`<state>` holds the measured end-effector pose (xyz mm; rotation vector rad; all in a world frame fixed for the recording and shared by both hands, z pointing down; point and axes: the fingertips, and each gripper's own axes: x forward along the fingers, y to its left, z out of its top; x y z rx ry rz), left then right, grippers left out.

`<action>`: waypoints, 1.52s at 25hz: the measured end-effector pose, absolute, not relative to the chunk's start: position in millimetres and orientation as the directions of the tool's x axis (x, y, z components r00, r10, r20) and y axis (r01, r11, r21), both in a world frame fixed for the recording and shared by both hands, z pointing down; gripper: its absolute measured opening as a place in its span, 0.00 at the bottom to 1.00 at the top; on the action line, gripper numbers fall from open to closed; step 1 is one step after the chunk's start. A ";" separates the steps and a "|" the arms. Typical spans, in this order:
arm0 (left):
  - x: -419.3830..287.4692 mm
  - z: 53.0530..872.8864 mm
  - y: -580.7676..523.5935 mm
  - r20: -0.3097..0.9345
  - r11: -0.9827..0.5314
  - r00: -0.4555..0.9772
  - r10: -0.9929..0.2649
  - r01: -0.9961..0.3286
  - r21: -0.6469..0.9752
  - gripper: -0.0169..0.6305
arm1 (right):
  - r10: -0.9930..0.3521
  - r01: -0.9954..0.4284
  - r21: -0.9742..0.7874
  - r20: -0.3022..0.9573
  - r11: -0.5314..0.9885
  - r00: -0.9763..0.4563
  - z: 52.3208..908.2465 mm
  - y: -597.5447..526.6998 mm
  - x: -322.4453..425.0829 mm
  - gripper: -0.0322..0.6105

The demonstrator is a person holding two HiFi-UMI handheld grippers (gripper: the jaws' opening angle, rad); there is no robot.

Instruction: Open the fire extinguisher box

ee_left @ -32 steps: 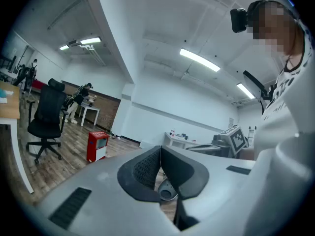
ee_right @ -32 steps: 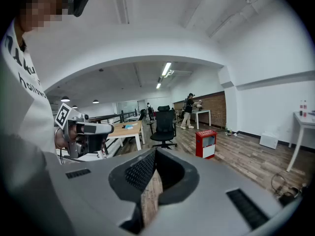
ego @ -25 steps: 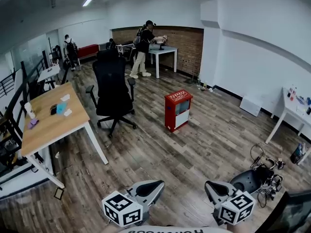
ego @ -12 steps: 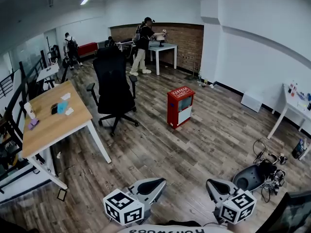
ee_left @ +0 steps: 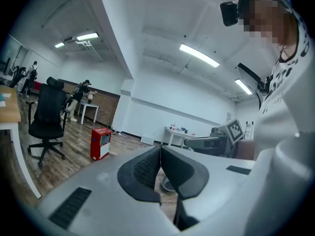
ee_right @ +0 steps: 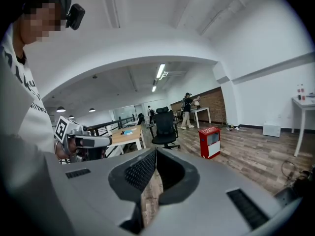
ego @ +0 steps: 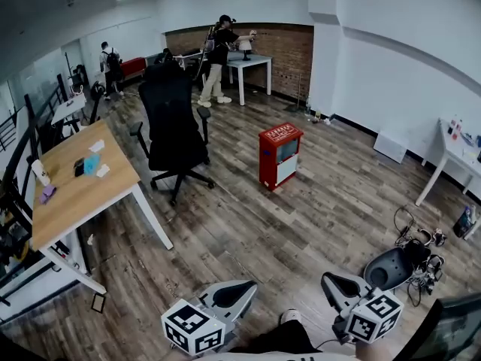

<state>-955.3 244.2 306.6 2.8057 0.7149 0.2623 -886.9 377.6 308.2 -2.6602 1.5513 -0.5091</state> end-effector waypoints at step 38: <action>-617.2 334.0 224.7 0.176 -0.875 0.883 0.436 0.369 0.314 0.04 | -0.869 -0.890 -0.175 0.358 -0.421 0.341 347.7 380.1 -554.7 0.07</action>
